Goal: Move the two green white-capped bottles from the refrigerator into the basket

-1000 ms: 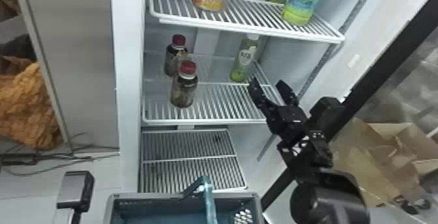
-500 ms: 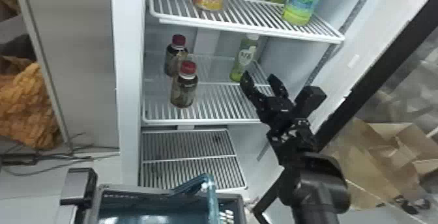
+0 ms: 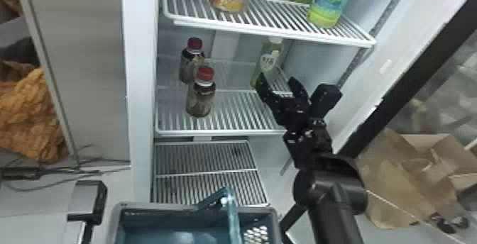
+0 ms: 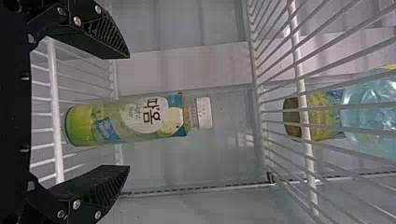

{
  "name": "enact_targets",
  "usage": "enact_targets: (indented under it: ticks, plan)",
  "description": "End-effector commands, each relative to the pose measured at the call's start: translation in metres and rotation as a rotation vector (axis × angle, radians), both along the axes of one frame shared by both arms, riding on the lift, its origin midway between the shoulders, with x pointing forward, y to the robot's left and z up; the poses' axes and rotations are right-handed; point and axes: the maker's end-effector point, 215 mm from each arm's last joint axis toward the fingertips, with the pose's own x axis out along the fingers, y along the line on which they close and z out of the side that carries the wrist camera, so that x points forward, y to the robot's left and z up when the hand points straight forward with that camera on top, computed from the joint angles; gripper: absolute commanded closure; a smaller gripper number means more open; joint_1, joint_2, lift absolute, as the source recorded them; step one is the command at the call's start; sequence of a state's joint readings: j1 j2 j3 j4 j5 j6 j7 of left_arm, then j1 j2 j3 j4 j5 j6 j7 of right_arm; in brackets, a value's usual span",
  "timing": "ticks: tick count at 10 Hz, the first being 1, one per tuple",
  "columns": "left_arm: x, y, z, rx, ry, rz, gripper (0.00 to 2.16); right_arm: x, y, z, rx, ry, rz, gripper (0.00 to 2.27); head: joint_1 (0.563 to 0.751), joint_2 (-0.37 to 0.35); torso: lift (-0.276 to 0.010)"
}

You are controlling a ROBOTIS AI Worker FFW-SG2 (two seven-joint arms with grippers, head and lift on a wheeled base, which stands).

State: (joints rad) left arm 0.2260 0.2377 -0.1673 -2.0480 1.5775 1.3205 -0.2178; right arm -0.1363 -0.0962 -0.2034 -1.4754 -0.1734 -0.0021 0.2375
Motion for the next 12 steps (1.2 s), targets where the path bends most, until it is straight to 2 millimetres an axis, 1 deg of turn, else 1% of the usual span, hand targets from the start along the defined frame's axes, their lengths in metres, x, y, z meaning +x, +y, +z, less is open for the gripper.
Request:
enact_targets:
  ticks: [1,5,6,7,9,10,12]
  plan:
    - [0.000,0.000,-0.001,0.001,0.002,0.000,1.13,0.009,0.001,0.003,-0.001,-0.005,-0.008,0.23,0.695,-0.350,-0.263]
    - [0.000,-0.001,0.000,-0.002,0.001,-0.003,1.13,0.032,0.005,0.005,-0.003,0.004,-0.010,0.24,0.695,-0.350,-0.263]
    - [0.001,-0.001,0.001,-0.002,-0.001,-0.003,1.13,0.035,0.002,0.002,0.001,0.012,-0.021,0.23,0.695,-0.350,-0.263]
    - [0.002,-0.001,0.002,-0.004,-0.001,-0.001,1.13,0.040,0.001,0.004,0.000,0.013,-0.029,0.23,0.695,-0.350,-0.263]
    - [0.001,-0.002,0.001,-0.006,0.002,-0.003,1.13,0.056,0.012,0.004,-0.007,0.031,-0.009,0.23,0.695,-0.350,-0.263]
    - [0.001,-0.002,0.001,-0.006,0.002,-0.003,1.13,0.062,0.012,0.006,-0.016,0.038,-0.011,0.24,0.695,-0.350,-0.263]
    - [0.001,-0.002,0.001,-0.006,0.002,-0.003,1.13,0.069,0.009,0.000,-0.021,0.070,-0.024,0.24,0.695,-0.350,-0.263]
